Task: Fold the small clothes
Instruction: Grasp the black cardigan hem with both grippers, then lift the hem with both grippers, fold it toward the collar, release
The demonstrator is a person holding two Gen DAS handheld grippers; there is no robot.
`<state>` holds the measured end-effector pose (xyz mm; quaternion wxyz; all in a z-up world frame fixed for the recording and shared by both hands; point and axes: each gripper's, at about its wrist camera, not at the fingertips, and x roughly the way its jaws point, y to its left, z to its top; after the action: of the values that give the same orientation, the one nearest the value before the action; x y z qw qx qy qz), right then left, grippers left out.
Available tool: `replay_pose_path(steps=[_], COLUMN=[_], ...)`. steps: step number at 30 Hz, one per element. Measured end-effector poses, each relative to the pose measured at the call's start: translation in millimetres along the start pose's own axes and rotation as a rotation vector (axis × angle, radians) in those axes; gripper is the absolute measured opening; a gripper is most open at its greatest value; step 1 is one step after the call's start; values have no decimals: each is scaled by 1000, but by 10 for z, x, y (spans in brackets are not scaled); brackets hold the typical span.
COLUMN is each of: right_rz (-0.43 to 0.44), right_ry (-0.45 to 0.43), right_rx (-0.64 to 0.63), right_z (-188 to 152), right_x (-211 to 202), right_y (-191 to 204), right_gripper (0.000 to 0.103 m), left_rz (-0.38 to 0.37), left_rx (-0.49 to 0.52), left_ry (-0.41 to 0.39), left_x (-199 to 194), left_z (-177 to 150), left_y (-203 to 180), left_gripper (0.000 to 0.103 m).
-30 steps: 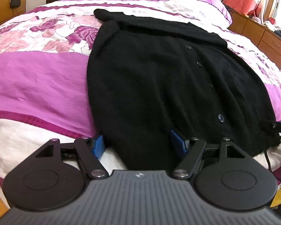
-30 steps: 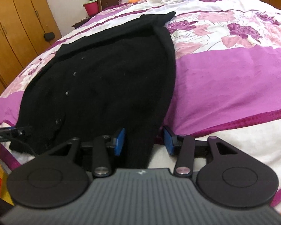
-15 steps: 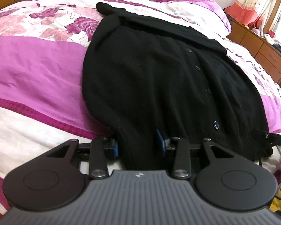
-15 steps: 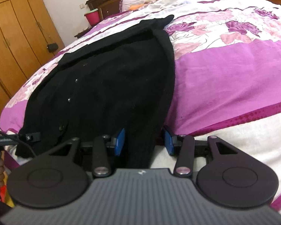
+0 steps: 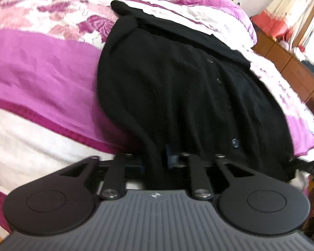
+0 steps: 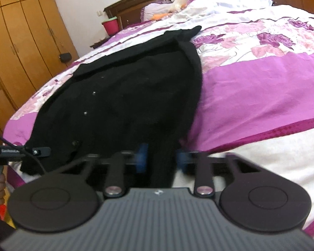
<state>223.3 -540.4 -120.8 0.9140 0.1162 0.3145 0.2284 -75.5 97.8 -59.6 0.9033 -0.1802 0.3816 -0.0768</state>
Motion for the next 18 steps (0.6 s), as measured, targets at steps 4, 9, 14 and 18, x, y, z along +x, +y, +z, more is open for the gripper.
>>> replay_pose_path(steps=[4, 9, 14, 18], right_rz=[63, 143, 178, 197], right_ry=[-57, -165, -213, -260], right_rx=[23, 64, 88, 102], right_z=[60, 279, 494, 674], right_x=[-101, -260, -256, -248], right_y=[10, 22, 43, 68], right_gripper=[9, 9, 9, 9], left_rz=[-52, -127, -162, -170], left_rx=[-39, -60, -103, -130], left_ry=[-25, -115, -203, -254], left_x=[-124, -336, -480, -542], left_z=[25, 148, 374, 601], left_y=[32, -10, -32, -78], left_gripper=[7, 7, 7, 7])
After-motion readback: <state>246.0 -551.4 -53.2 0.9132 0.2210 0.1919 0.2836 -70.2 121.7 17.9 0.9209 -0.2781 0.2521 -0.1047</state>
